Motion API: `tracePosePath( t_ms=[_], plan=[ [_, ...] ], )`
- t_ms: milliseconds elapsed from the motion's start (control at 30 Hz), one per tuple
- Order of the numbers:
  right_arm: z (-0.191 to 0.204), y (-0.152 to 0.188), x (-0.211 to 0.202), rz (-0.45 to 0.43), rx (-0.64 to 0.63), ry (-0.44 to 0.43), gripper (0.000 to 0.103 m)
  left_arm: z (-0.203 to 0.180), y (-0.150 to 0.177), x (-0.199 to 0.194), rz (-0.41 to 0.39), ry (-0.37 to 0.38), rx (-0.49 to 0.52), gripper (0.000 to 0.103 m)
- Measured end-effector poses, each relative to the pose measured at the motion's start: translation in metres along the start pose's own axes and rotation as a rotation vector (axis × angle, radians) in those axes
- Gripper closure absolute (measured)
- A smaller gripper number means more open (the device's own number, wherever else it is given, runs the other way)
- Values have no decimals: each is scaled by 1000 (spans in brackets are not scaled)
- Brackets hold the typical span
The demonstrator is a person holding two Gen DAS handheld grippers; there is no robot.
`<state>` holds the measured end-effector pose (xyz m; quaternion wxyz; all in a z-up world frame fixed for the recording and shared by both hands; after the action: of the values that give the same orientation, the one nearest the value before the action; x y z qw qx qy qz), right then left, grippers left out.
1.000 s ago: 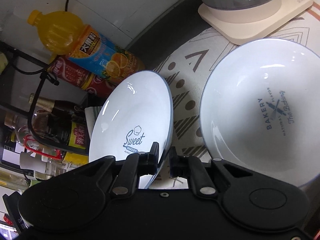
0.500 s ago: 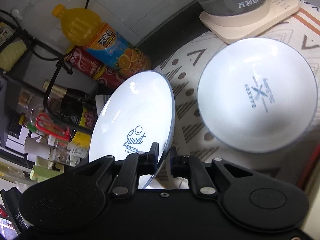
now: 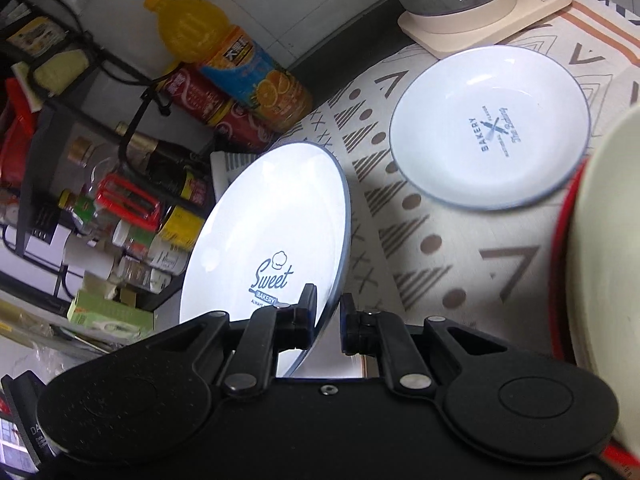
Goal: Organize plates and bowls
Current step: 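Lift the 'Sweet' plate with both grippers over the flower-motif plate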
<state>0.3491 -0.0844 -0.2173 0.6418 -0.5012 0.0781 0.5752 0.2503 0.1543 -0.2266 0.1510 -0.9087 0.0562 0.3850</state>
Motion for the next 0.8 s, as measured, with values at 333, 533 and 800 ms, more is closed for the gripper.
tracePosePath(
  t_ms=[333, 533, 800],
  plan=[
    [5, 27, -12, 19, -56, 18, 92, 28, 22, -19, 7, -20, -22, 96],
    [7, 37, -10, 33, -88, 24, 92, 44, 31, -22, 12, -46, -41, 96],
    [9, 40, -4, 60, -100, 11, 91, 57, 35, -21, 23, -71, -54, 95]
  ],
)
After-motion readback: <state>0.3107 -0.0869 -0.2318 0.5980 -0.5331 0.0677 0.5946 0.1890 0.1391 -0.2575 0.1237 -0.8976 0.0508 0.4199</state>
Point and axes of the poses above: each gripper's, at about its wrist camera, not at the fingertips, and x roughly the way its jaws point, z to its left, y to its underside, the point moved 5 cm from there along x, roughly the way its jaws point, and after that the axes turned 14 degrees about -x, right-handed, at the moved point
